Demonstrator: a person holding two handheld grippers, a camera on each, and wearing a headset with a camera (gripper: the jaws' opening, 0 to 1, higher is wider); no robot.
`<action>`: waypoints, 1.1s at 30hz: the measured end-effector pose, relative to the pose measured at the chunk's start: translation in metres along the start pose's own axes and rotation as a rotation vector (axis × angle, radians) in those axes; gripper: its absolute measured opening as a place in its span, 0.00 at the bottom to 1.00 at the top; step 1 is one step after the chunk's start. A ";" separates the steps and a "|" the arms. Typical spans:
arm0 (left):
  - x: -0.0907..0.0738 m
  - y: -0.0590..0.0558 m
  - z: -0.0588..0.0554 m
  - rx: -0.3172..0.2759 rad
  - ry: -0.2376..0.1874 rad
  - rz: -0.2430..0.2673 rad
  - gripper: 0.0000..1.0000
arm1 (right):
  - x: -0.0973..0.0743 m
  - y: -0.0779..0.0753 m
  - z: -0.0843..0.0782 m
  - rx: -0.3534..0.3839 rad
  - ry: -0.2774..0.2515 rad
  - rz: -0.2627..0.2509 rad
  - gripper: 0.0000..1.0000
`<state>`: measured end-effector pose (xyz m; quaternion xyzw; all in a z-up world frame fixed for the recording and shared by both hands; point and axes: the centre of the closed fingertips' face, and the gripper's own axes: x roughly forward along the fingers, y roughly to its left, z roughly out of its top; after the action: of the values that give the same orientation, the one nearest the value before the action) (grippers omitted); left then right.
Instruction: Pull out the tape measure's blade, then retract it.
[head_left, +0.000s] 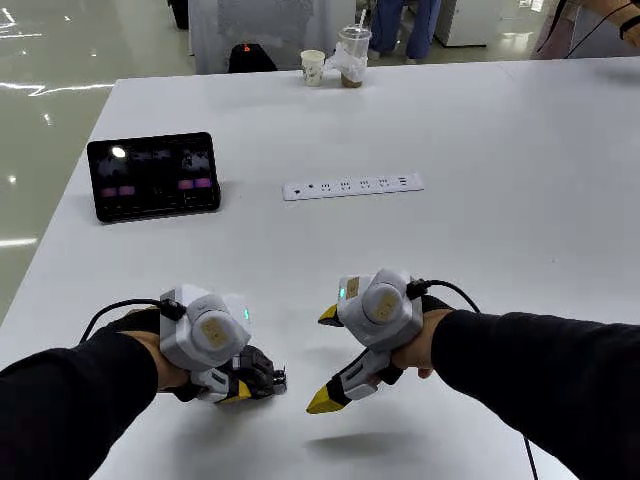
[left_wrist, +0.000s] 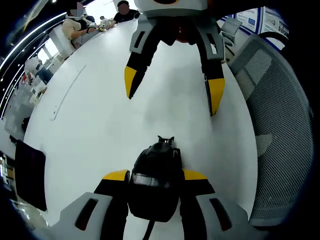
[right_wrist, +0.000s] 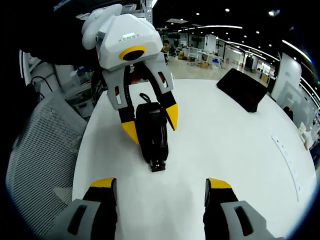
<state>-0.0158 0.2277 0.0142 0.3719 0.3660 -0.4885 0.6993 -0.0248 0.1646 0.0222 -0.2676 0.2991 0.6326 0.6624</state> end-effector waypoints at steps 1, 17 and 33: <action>-0.001 0.000 0.000 0.004 -0.003 0.000 0.34 | 0.002 0.001 0.000 -0.005 0.007 0.006 0.68; -0.002 -0.002 0.000 0.015 -0.019 -0.015 0.33 | 0.040 0.009 0.004 -0.111 0.065 0.038 0.31; -0.001 -0.003 0.000 0.014 -0.011 -0.016 0.33 | 0.056 0.005 0.004 -0.113 0.099 0.022 0.14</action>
<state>-0.0188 0.2278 0.0149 0.3713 0.3618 -0.4985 0.6948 -0.0279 0.2059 -0.0157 -0.3322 0.2980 0.6418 0.6236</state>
